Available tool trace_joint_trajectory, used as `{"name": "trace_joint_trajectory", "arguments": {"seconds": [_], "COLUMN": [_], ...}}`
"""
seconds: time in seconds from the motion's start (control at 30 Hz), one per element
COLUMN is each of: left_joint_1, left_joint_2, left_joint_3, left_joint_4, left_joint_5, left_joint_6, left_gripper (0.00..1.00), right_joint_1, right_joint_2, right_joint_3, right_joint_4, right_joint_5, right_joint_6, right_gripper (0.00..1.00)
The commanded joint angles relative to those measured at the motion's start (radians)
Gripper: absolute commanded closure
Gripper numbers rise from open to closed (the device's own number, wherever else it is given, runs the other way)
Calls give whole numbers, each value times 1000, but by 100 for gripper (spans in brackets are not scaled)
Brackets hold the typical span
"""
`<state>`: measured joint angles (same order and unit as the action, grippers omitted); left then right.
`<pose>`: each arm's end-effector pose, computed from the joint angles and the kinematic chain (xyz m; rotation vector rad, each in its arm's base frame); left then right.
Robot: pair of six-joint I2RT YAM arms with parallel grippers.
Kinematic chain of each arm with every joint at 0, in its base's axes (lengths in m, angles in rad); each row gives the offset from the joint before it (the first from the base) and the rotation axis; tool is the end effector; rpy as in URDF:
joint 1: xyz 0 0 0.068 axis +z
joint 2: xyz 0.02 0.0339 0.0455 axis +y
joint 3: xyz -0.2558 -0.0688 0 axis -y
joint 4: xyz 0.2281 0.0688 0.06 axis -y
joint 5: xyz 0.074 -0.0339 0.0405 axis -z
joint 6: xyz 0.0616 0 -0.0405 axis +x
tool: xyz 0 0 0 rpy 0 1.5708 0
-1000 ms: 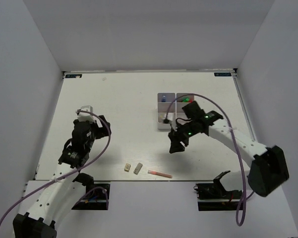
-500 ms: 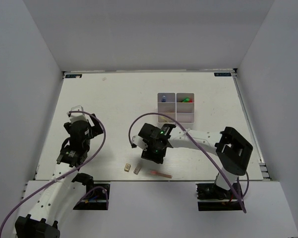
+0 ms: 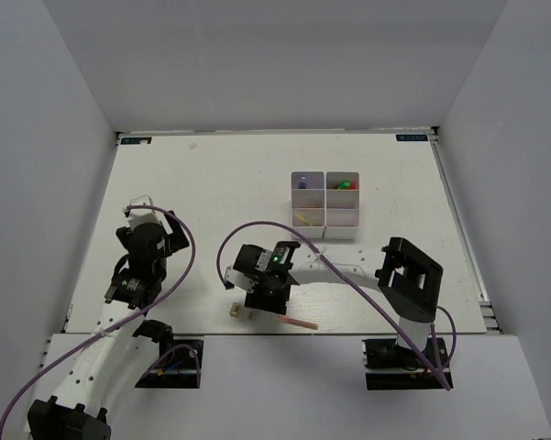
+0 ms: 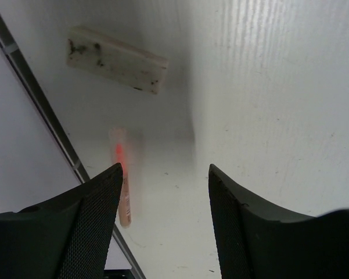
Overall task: Sort the stationery into containers
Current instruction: Pick up the pen from the corner of the board.
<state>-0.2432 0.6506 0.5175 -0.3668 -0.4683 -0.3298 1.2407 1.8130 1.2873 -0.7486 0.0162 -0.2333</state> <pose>0.1656 -0.0124 0.2358 -0.3684 1.9809 0.1220 0.1139 0.3292 0.1696 -1.9251 2.1263 0.1864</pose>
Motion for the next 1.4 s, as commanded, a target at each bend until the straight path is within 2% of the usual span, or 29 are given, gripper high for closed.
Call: {"name": "trace_joint_trajectory", "arguments": {"seconds": [0.0, 0.33, 0.57, 0.67, 0.9, 1.0, 1.37], "left_joint_1": [5, 7, 5, 5, 5, 5, 5], "left_joint_2": [-14, -37, -54, -60, -72, -72, -78], "left_joint_3": [29, 27, 24, 24, 21, 22, 21], "left_joint_4": [-4, -3, -6, -6, 0, -1, 0], "left_joint_5": [-23, -59, -67, -67, -72, -70, -67], "left_joint_6": [9, 9, 14, 12, 14, 14, 12], "left_gripper": [0, 0, 0, 0, 0, 0, 0], "right_joint_1": [31, 88, 108, 121, 128, 117, 75], "right_joint_2": [16, 51, 103, 124, 149, 154, 184], "right_joint_3": [20, -14, -17, -26, -71, -91, -134], "right_joint_4": [-26, -9, 8, 20, 51, 63, 95], "right_joint_5": [-5, 4, 67, 120, 177, 203, 217], "right_joint_6": [26, 49, 65, 65, 58, 54, 22], "right_gripper": [36, 36, 36, 40, 58, 61, 61]}}
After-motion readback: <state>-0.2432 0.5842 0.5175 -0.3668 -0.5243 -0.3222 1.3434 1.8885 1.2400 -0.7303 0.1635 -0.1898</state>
